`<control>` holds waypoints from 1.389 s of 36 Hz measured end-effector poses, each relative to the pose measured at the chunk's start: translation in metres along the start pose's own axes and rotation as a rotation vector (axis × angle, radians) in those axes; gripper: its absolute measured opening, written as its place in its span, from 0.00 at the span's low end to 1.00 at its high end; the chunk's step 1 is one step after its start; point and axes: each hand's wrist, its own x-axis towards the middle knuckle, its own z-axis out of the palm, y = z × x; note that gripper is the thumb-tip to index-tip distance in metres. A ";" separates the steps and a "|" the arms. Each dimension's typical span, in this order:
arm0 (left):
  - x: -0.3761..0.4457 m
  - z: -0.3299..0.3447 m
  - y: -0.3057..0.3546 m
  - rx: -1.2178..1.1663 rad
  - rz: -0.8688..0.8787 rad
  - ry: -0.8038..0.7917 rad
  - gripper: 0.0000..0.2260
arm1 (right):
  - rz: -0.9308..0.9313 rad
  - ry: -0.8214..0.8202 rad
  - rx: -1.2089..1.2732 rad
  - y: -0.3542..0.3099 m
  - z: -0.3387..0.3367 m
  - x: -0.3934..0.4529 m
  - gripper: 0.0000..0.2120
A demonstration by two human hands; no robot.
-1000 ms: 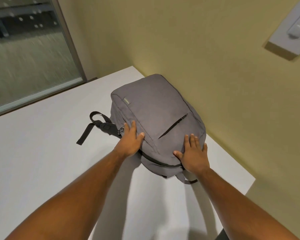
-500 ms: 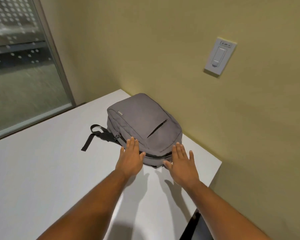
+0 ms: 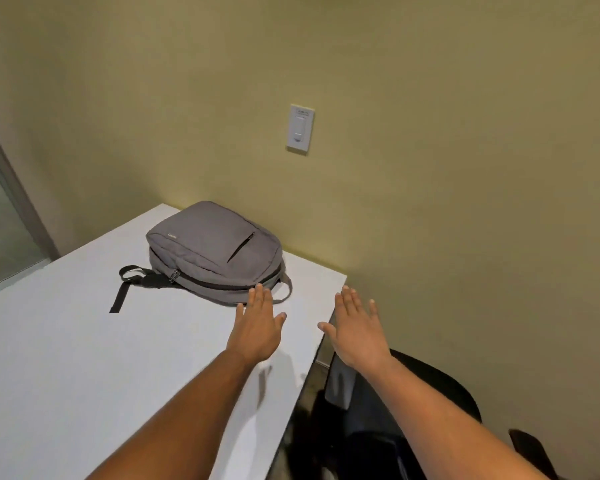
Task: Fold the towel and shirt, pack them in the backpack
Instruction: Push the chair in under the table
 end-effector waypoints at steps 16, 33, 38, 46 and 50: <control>-0.091 0.040 0.136 -0.006 0.292 -0.095 0.31 | 0.292 0.068 0.086 0.098 -0.010 -0.157 0.40; -0.186 0.101 0.255 0.101 0.570 -0.261 0.33 | 0.514 0.014 0.118 0.199 0.020 -0.310 0.42; -0.210 0.120 0.274 0.117 0.591 -0.335 0.32 | 0.561 -0.014 0.154 0.221 0.039 -0.353 0.44; -0.222 0.134 0.273 0.264 0.523 -0.352 0.30 | 0.611 -0.030 0.269 0.236 0.073 -0.386 0.52; -0.227 0.133 0.273 0.298 0.531 -0.320 0.25 | 0.586 -0.001 0.290 0.234 0.077 -0.392 0.57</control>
